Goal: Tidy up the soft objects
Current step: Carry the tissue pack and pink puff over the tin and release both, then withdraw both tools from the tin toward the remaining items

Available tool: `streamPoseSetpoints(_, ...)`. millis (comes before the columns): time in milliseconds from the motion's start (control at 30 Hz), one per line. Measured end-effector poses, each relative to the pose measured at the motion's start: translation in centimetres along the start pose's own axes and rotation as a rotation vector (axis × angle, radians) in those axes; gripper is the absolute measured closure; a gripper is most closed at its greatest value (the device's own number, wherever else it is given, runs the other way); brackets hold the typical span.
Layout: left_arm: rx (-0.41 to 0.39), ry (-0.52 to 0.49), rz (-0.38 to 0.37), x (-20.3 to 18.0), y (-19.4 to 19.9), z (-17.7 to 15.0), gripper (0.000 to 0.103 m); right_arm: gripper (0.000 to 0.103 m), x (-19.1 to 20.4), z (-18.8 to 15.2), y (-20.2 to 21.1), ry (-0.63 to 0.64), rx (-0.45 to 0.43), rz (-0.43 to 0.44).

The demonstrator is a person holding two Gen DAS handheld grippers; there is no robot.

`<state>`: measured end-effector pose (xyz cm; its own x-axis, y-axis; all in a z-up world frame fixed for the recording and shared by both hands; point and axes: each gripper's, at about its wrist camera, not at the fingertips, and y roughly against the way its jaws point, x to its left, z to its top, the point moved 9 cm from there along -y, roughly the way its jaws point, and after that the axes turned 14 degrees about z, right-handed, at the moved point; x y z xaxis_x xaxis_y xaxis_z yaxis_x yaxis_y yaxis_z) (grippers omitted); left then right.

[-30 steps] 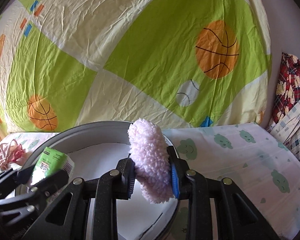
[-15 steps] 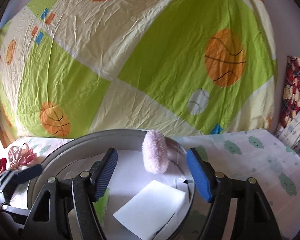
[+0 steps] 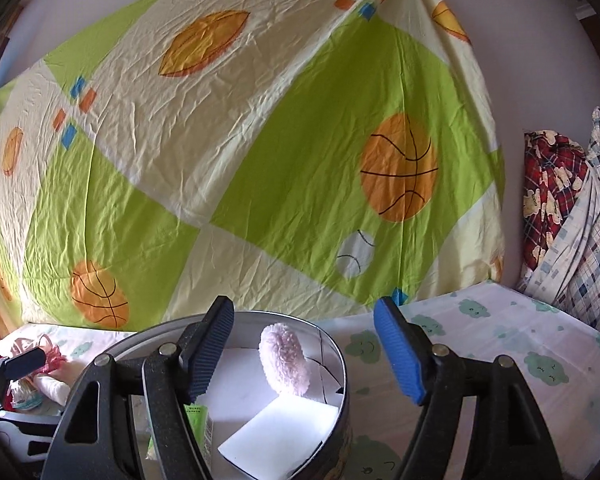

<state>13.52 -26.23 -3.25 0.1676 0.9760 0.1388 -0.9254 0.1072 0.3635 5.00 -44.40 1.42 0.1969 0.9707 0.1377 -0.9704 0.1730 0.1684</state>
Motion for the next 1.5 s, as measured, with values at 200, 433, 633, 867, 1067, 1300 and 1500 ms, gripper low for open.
streamPoseSetpoints(200, -0.014, 0.036, 0.019, 1.9, 0.2, 0.0, 0.000, 0.028, 0.7, 0.4, 1.0, 0.014, -0.031, -0.006)
streamPoseSetpoints(433, -0.007, 0.051, 0.016, 2.6, 0.4, -0.3, 0.000, 0.028, 1.7, 0.5, 1.4, 0.057, -0.044, -0.013)
streamPoseSetpoints(633, -0.023, 0.042, 0.013, 2.6, 0.8, -0.4, 0.000, 0.028, 1.3, 0.8, 2.1, 0.036, -0.079, -0.034)
streamPoseSetpoints(867, -0.021, 0.021, 0.029, 4.2, 0.9, -0.7, 0.000, 0.028, 2.1, 1.3, 3.4, 0.049, -0.134, -0.049)
streamPoseSetpoints(1067, -0.017, 0.008, 0.058, 7.7, 0.4, -1.2, 0.000, 0.028, 3.6, 0.7, 4.2, -0.013, -0.132, -0.023)
streamPoseSetpoints(1300, -0.005, 0.051, 0.110, 13.3, -0.6, -1.8, 0.000, 0.028, 7.5, 0.1, 4.5, 0.051, -0.123, -0.007)
streamPoseSetpoints(1500, -0.019, 0.066, 0.158, 17.2, -1.1, -2.2, 0.000, 0.028, 11.2, -0.6, 4.1, 0.063, -0.103, 0.026)
